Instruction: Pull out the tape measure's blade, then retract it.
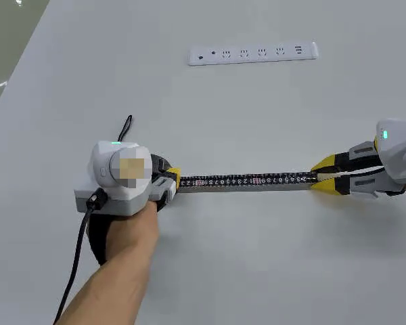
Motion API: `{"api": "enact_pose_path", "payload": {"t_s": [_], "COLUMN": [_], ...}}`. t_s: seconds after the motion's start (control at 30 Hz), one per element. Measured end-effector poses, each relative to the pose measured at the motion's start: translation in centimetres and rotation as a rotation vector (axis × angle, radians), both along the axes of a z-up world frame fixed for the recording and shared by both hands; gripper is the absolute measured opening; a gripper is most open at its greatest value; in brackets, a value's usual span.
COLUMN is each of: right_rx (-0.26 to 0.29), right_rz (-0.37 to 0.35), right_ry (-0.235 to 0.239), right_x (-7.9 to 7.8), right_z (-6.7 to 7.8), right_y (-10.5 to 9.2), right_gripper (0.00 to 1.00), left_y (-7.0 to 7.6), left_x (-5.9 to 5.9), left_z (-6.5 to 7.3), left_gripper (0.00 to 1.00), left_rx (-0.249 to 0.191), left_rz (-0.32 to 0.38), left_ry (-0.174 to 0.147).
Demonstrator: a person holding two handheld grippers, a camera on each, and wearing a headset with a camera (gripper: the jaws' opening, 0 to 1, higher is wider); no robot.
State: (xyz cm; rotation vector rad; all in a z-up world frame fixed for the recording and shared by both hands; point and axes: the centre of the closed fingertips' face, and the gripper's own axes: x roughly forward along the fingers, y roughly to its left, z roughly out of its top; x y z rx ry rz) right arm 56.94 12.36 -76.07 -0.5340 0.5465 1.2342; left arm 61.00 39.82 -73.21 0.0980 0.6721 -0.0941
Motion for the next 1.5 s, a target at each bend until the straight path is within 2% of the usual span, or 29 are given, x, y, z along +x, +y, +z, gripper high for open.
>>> {"api": "enact_pose_path", "payload": {"t_s": [0.27, 0.77, 1.5], "right_rx": [0.003, 0.009, 0.035], "right_rz": [0.000, -0.003, 0.026], "right_ry": [0.004, 0.012, 0.016], "right_x": [-0.1, -0.1, 0.1], "right_z": [0.1, 0.3, 0.7], "right_y": [0.1, 0.5, 3.6], "right_gripper": [0.12, 0.12, 0.12], "left_y": [0.1, 0.0, 0.0], "left_x": [-0.2, -0.1, -0.2], "left_z": [0.0, 0.0, 0.1], "left_gripper": [0.58, 0.58, 0.59], "left_rx": [-0.030, -0.038, -0.069], "left_rz": [-0.008, -0.027, -0.025], "left_ry": [0.005, 0.019, 0.026]}}
